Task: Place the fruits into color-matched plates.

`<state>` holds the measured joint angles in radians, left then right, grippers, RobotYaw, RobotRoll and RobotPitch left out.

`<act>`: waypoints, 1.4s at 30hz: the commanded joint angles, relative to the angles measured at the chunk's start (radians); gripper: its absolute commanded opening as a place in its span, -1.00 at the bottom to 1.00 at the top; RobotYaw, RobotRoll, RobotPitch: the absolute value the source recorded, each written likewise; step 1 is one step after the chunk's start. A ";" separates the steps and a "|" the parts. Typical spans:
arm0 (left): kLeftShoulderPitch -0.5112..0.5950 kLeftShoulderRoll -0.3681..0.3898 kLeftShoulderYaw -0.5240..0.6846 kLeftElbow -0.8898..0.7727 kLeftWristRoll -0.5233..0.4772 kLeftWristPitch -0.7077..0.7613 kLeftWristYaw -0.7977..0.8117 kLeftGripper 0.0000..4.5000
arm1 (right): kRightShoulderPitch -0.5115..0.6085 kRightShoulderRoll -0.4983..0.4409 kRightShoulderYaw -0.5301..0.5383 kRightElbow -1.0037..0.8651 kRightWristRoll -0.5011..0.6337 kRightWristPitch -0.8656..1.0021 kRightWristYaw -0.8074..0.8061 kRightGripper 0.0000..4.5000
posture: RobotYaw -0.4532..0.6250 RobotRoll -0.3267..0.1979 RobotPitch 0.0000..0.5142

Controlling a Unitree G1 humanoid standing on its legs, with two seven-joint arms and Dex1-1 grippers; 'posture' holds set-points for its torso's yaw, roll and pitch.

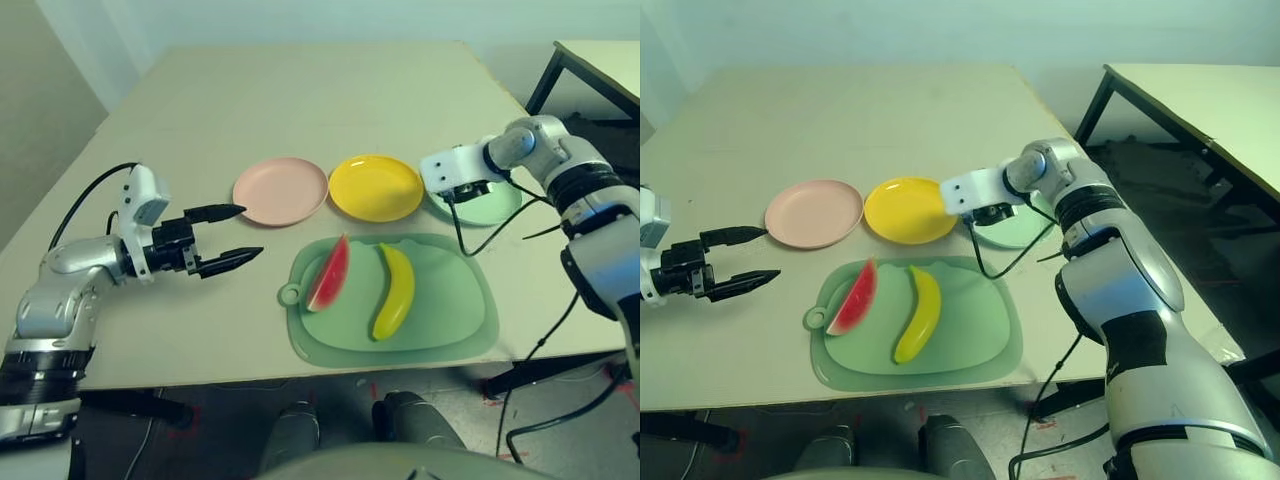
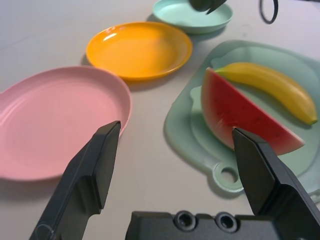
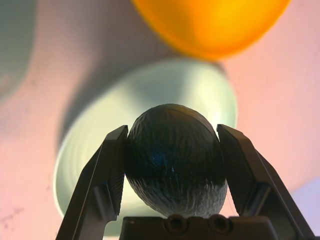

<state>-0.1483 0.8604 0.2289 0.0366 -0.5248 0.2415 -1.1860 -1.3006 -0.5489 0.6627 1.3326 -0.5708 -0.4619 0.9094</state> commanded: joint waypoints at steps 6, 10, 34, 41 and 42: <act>0.033 0.014 0.023 0.015 0.038 -0.042 0.003 1.00 | 0.053 0.001 -0.011 0.035 -0.068 0.071 -0.079 0.51 | -0.19 0.25 -0.86; 0.030 0.019 0.020 0.038 0.057 -0.068 0.001 1.00 | 0.065 -0.001 -0.014 0.035 -0.084 0.068 -0.086 0.99 | -0.20 0.25 -0.85; 0.002 0.009 -0.007 0.193 0.005 -0.194 -0.313 1.00 | 0.161 -0.031 -0.071 -0.524 0.253 -0.322 0.557 0.99 | -0.31 0.25 -0.90; 0.022 0.028 -0.003 0.200 -0.036 -0.225 -0.427 1.00 | 0.276 -0.054 -0.059 -0.830 0.329 -0.209 0.679 0.99 | -0.27 0.25 -0.87; 0.021 0.030 0.000 0.201 -0.038 -0.225 -0.428 1.00 | 0.286 -0.057 -0.058 -0.856 0.332 -0.197 0.686 0.99 | -0.27 0.25 -0.87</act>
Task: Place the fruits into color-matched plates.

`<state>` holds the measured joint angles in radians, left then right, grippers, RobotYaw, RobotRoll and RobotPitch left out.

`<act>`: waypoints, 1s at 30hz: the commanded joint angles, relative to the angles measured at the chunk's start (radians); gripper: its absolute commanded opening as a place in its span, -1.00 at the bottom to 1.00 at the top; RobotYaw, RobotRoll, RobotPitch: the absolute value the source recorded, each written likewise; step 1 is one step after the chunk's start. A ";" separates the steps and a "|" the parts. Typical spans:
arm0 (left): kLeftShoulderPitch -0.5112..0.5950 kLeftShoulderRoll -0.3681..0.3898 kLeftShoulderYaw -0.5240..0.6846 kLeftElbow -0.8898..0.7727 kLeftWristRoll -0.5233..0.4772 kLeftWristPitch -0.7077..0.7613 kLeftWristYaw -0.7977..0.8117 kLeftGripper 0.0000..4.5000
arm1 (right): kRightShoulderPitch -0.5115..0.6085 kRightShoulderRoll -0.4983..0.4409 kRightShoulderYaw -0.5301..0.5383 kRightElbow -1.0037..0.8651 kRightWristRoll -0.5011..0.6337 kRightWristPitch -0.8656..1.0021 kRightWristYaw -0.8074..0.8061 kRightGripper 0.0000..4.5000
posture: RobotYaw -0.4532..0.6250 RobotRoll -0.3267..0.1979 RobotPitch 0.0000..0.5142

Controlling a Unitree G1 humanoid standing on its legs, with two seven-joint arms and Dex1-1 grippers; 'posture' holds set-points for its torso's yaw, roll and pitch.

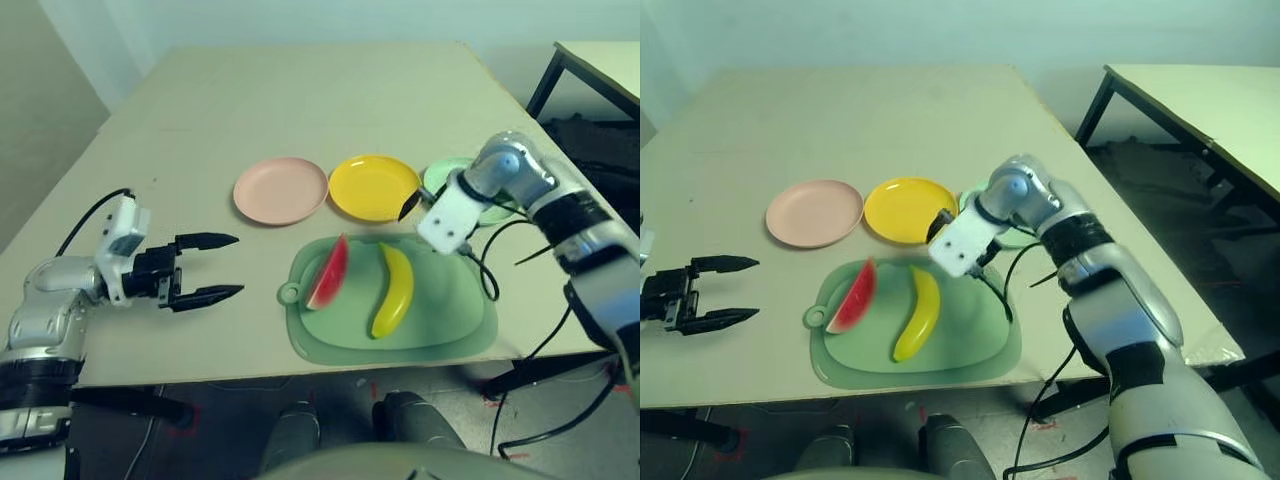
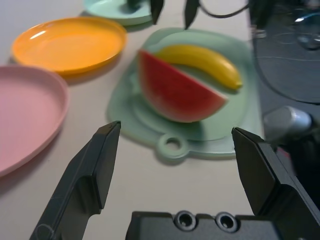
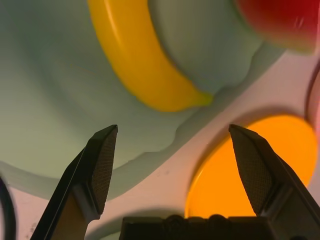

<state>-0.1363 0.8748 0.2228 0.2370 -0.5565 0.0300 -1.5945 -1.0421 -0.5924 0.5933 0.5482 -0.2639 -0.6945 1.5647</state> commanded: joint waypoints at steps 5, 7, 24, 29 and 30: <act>0.000 0.016 0.017 0.005 -0.003 -0.011 -0.020 1.00 | 0.060 -0.058 0.053 -0.206 0.068 0.098 0.050 0.99 | -0.25 0.25 -0.86; 0.001 0.014 0.019 0.002 -0.003 -0.010 -0.019 1.00 | 0.065 -0.077 0.075 -0.245 0.085 0.123 0.050 0.99 | -0.24 0.25 -0.85; -0.008 -0.004 -0.009 -0.065 0.007 0.013 0.017 1.00 | 0.128 -0.034 0.129 -0.290 0.033 0.205 0.050 0.99 | -0.23 0.25 -0.83; -0.009 -0.008 -0.010 -0.079 0.004 0.020 0.031 1.00 | 0.135 -0.025 0.140 -0.279 0.017 0.207 0.050 0.99 | -0.23 0.25 -0.83; -0.009 -0.009 -0.010 -0.083 0.003 0.021 0.034 1.00 | 0.137 -0.025 0.142 -0.280 0.016 0.209 0.050 0.99 | -0.23 0.25 -0.83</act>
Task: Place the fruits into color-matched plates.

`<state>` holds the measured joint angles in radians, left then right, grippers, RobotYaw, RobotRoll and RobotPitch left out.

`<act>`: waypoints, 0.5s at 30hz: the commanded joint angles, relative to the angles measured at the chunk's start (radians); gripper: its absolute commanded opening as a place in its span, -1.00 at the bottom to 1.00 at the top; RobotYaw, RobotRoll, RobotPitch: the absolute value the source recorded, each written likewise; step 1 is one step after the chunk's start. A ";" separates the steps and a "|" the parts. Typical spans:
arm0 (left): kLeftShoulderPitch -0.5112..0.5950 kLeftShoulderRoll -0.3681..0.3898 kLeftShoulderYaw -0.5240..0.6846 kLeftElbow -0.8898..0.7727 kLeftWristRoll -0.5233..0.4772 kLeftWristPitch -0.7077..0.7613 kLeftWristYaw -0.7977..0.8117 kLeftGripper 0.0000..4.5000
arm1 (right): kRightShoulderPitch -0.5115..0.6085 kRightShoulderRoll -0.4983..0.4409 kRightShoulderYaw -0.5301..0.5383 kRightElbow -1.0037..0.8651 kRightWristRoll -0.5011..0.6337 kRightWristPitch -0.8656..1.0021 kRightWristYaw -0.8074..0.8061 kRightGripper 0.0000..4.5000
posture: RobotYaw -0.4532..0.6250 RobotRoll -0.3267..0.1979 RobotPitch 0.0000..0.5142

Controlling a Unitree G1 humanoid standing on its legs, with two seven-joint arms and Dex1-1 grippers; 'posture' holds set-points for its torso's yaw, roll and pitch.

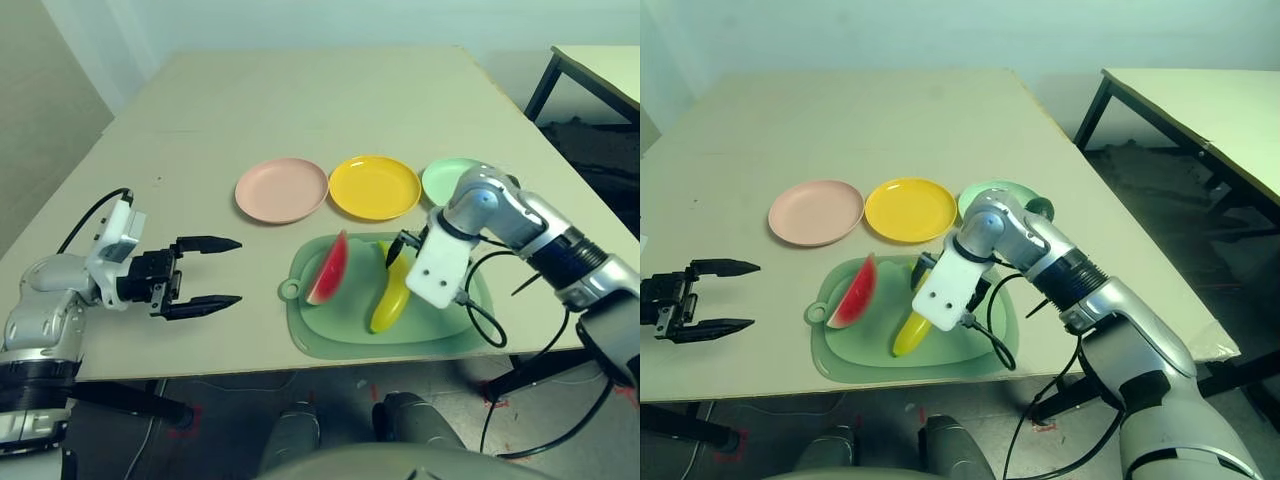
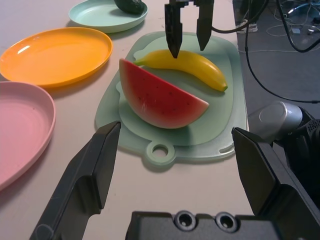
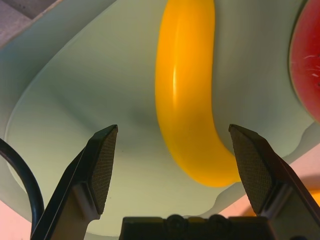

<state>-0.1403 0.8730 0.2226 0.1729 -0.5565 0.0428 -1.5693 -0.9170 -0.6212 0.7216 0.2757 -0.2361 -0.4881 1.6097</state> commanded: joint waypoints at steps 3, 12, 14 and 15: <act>-0.003 -0.011 -0.006 -0.042 -0.004 0.021 0.023 1.00 | 0.019 0.001 0.021 -0.019 -0.006 0.020 0.005 0.99 | -0.22 0.25 -0.82; 0.006 -0.013 -0.001 -0.068 -0.006 0.034 0.041 1.00 | 0.028 -0.002 0.028 -0.022 -0.010 0.047 0.005 0.06 | -0.22 0.25 -0.82; 0.005 -0.012 -0.002 -0.071 -0.006 0.037 0.043 1.00 | 0.030 -0.006 0.031 -0.026 -0.007 0.053 0.005 -0.24 | -0.22 0.25 -0.82; 0.005 -0.012 -0.002 -0.071 -0.006 0.038 0.044 1.00 | 0.031 -0.009 0.032 -0.029 -0.006 0.056 0.005 -0.25 | -0.22 0.25 -0.82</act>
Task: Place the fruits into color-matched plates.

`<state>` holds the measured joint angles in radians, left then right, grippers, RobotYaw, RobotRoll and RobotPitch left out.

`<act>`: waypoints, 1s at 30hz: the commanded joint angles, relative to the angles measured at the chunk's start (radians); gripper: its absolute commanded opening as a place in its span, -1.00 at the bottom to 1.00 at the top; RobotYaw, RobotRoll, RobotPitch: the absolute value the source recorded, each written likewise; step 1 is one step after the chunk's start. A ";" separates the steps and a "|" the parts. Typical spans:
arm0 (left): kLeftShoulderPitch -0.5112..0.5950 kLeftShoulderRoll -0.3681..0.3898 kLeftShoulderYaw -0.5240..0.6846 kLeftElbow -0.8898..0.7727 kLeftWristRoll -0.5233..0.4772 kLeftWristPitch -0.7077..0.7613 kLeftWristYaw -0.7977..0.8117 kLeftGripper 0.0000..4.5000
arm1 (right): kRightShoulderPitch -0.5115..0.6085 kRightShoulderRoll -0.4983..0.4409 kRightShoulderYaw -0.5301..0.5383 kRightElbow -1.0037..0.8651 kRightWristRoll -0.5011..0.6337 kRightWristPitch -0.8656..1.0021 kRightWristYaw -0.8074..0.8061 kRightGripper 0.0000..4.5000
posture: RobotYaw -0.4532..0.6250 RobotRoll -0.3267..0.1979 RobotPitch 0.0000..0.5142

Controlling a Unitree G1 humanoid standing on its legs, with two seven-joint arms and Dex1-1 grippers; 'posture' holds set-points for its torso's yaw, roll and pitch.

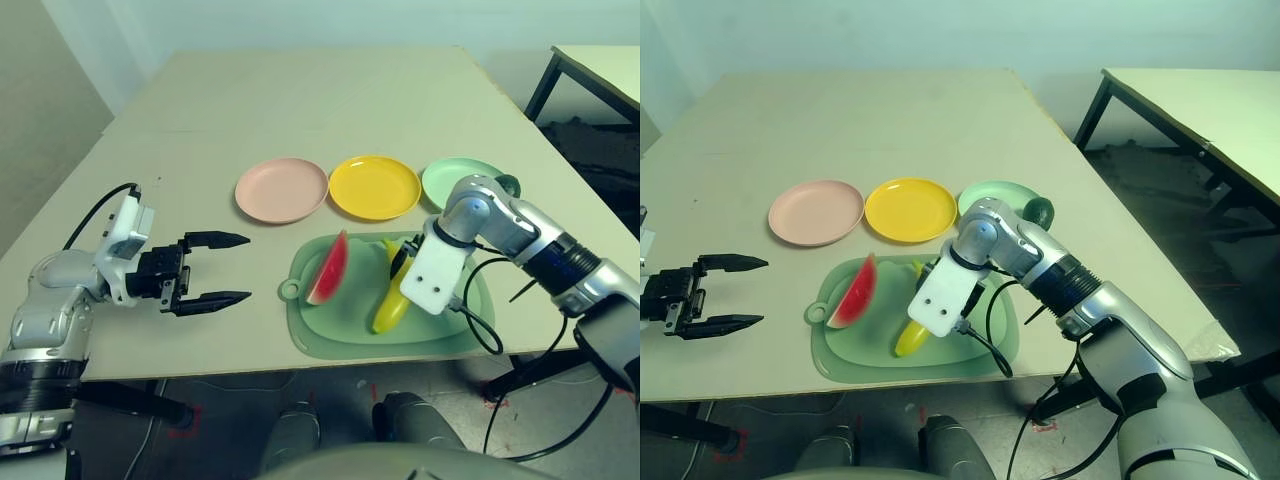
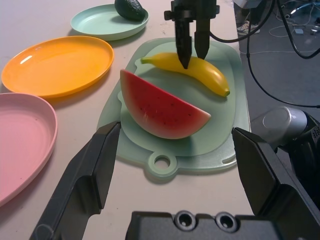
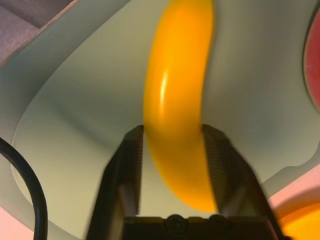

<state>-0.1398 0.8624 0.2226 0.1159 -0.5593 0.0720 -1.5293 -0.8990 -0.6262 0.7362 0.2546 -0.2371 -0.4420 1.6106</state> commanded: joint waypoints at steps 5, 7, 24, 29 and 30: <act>0.004 0.000 -0.003 -0.013 0.000 0.011 0.006 1.00 | 0.015 -0.011 0.017 -0.009 -0.003 0.015 0.004 -0.25 | -0.23 0.25 -0.83; 0.002 -0.001 -0.004 -0.012 0.001 0.012 0.009 1.00 | 0.015 -0.014 0.017 -0.008 -0.003 0.017 0.004 -0.25 | -0.23 0.25 -0.83; -0.002 -0.008 -0.003 0.015 0.014 -0.002 0.024 1.00 | -0.024 -0.019 0.007 -0.034 0.036 0.076 0.004 -0.25 | -0.23 0.25 -0.87; -0.004 -0.018 0.001 0.017 0.010 0.008 0.049 1.00 | -0.059 -0.004 -0.012 -0.018 0.057 0.112 0.004 -0.61 | -0.23 0.25 -0.89; -0.003 -0.019 -0.001 0.018 0.014 0.005 0.052 1.00 | -0.067 0.001 -0.015 -0.011 0.057 0.114 0.004 -0.75 | -0.23 0.25 -0.90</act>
<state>-0.1408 0.8476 0.2222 0.1245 -0.5547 0.0778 -1.4845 -0.9514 -0.6306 0.7332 0.2373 -0.1940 -0.3364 1.6109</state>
